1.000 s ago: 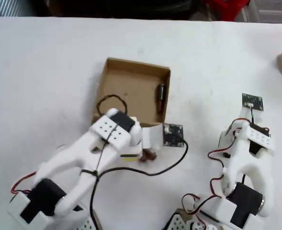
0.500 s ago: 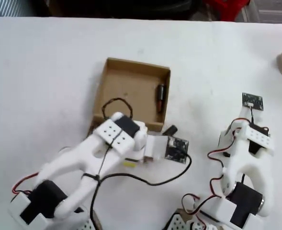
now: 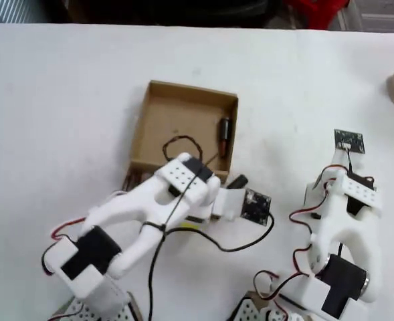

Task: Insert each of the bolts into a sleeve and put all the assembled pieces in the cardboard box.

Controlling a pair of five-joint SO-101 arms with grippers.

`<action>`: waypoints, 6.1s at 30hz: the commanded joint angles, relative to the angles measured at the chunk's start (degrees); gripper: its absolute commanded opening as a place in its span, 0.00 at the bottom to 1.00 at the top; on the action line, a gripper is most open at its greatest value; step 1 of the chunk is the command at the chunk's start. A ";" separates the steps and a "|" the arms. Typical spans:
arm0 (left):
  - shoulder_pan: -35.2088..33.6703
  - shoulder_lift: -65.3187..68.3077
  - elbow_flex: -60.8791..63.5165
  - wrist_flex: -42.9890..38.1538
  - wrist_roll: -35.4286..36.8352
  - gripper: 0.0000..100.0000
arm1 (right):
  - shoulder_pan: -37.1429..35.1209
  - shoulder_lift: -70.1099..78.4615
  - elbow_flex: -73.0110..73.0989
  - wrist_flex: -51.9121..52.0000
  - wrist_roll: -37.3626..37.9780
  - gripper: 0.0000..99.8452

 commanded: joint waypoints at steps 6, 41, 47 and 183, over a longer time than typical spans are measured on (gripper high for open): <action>0.40 5.76 -8.00 0.62 0.70 0.23 | -0.92 -1.89 -0.35 -0.57 0.88 0.02; -17.89 6.64 -8.35 3.16 73.76 0.15 | -0.92 -1.89 -0.35 -0.57 0.88 0.02; -16.66 6.64 -8.35 5.98 73.49 0.27 | -0.92 -1.89 0.18 -1.27 0.88 0.02; -24.48 -20.70 23.47 -22.51 50.46 0.02 | -12.88 -21.23 0.88 -2.07 -11.52 0.02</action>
